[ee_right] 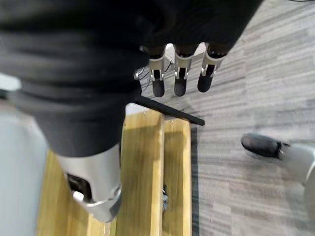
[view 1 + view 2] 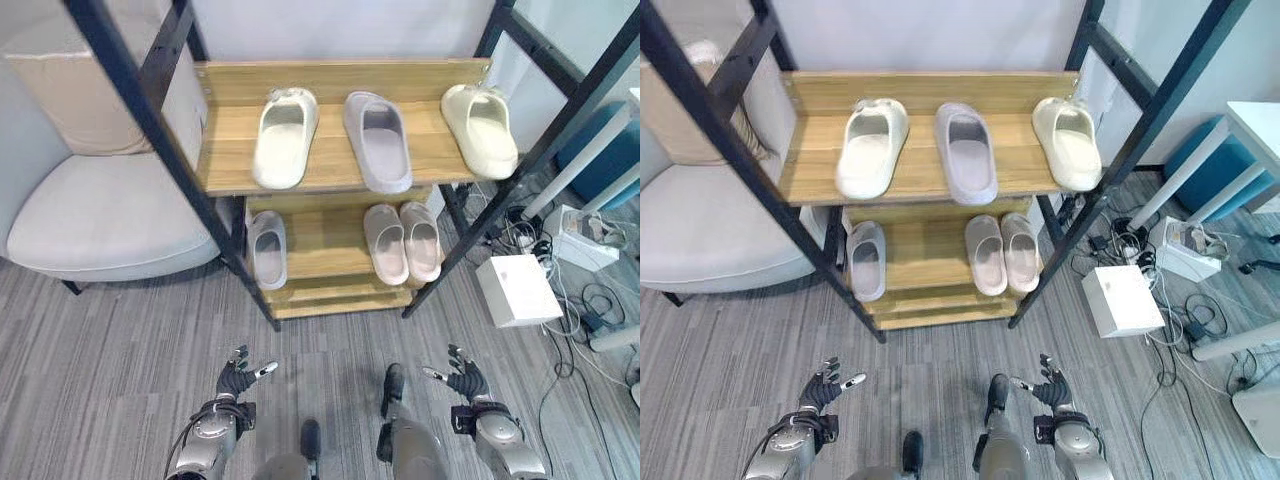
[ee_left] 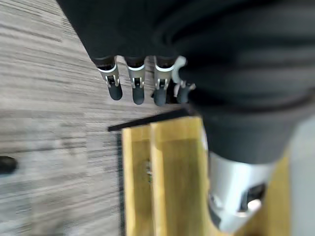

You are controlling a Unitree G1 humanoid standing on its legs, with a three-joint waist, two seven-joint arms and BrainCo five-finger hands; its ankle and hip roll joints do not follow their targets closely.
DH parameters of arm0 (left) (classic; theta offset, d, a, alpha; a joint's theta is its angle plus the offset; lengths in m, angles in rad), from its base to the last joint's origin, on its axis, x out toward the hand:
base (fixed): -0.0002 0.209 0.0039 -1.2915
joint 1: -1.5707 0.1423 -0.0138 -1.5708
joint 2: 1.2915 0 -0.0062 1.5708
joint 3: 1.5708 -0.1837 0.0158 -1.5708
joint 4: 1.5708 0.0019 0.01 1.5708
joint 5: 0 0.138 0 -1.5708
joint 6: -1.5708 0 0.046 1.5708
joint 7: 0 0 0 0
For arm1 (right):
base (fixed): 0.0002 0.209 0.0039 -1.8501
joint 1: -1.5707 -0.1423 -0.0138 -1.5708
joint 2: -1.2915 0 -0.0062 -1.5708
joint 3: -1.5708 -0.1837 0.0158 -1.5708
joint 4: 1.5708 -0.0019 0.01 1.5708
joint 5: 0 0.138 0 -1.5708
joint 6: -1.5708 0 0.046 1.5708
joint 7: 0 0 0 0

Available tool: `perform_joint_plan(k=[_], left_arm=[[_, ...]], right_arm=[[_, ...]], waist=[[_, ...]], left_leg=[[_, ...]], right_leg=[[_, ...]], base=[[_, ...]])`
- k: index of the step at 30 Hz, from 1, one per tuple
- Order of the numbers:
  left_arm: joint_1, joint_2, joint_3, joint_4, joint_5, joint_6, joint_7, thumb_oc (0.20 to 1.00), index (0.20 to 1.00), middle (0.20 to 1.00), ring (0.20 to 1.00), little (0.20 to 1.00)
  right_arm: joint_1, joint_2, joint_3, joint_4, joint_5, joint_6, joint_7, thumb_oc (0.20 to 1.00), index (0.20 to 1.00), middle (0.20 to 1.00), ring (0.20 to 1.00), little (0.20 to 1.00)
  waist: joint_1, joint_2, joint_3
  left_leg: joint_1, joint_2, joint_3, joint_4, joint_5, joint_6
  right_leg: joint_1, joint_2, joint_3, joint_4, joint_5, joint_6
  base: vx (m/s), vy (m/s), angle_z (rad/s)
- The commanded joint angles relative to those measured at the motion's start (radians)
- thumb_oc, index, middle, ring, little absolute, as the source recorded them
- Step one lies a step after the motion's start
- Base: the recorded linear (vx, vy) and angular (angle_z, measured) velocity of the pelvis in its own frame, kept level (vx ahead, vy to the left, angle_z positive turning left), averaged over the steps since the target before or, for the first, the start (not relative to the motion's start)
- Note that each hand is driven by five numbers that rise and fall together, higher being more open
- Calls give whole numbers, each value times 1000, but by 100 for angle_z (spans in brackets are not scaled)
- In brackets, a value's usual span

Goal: Arrange the slippers neatly on the shoe rack.

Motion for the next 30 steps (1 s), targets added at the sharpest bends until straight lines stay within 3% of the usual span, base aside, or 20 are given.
perform_joint_plan(k=[1,4,5,7,9,10,11,19,24,28,30], left_arm=[[-46,-7,4,-12,30,-37,-1,1000,1000,1000,1000,1000],[-58,-25,-1,14,-22,-45,7,1000,1000,1000,1000,1000],[-59,-25,-1,14,-22,-45,7,1000,1000,1000,1000,1000],[-57,-29,3,25,-33,-43,11,1000,1000,1000,1000,1000],[-53,-31,3,33,-27,-35,14,1000,1000,1000,1000,1000],[-58,-34,-6,47,-12,-25,19,1000,1000,1000,1000,1000],[-52,-32,-2,51,-10,-27,14,1000,1000,1000,1000,1000],[-47,-30,4,56,-11,-28,5,1000,1000,1000,1000,1000],[-35,-22,14,61,-6,-27,3,1000,1000,1000,1000,1000],[-34,-17,21,61,6,-26,1,1000,1000,1000,1000,1000],[-32,-7,40,54,24,-28,-5,1000,1000,1000,1000,1000]], right_arm=[[-52,-62,-37,-34,12,-44,-5,1000,1000,1000,1000,1000],[-69,-99,-38,-31,28,-51,-8,1000,1000,1000,1000,1000],[-69,-99,-38,-31,28,-51,-7,1000,1000,1000,1000,1000],[-73,-111,-38,-25,27,-47,-10,1000,1000,1000,1000,1000],[-64,-116,-47,-21,31,-46,-15,1000,1000,1000,1000,1000],[-54,-120,-54,-22,27,-47,-25,1000,1000,1000,1000,1000],[-36,-117,-54,-45,26,-43,-16,1000,1000,1000,1000,1000],[-29,-105,-43,-32,8,-32,3,1000,1000,1000,1000,1000],[-43,-111,9,-61,-65,-27,17,1000,1000,1000,1000,1000],[-42,-153,37,-154,-165,-23,24,1000,1000,1000,1000,1000],[-1,-238,43,-375,-253,-43,77,1000,1000,1000,1000,1000]], waist=[[5,37,-11],[27,24,24],[26,24,24],[30,20,20],[35,22,15],[33,29,12],[27,34,3],[23,42,-29],[42,26,-38],[48,19,-41],[48,10,-43]], left_leg=[[-38,91,1,161,-59,-93],[-162,57,-47,399,9,-128],[-164,57,-48,402,7,-128],[-192,77,-24,304,-10,-119],[-199,141,9,174,29,-118],[-219,173,33,114,84,-123],[-199,174,30,91,89,-125],[-112,145,52,-3,68,-109],[-80,133,54,-11,41,-97],[-79,132,54,-11,37,-96],[-79,134,57,-11,35,-96]], right_leg=[[89,54,-22,19,-102,3],[159,57,-34,5,-137,-37],[159,57,-35,6,-137,-37],[174,62,-43,-10,-154,-33],[194,65,-47,-19,-166,-23],[198,65,-64,-18,-170,-17],[202,66,-69,-17,-175,-18],[214,56,-53,-24,-163,-6],[221,46,-45,-27,-155,9],[219,45,-43,-27,-153,13],[212,44,-39,-27,-149,18]], base=[[217,-230,7],[142,-185,8],[123,-109,4],[156,-21,-9],[186,34,12],[167,59,30],[125,50,19],[91,95,2],[38,77,4],[6,20,-3],[-11,23,-5]])
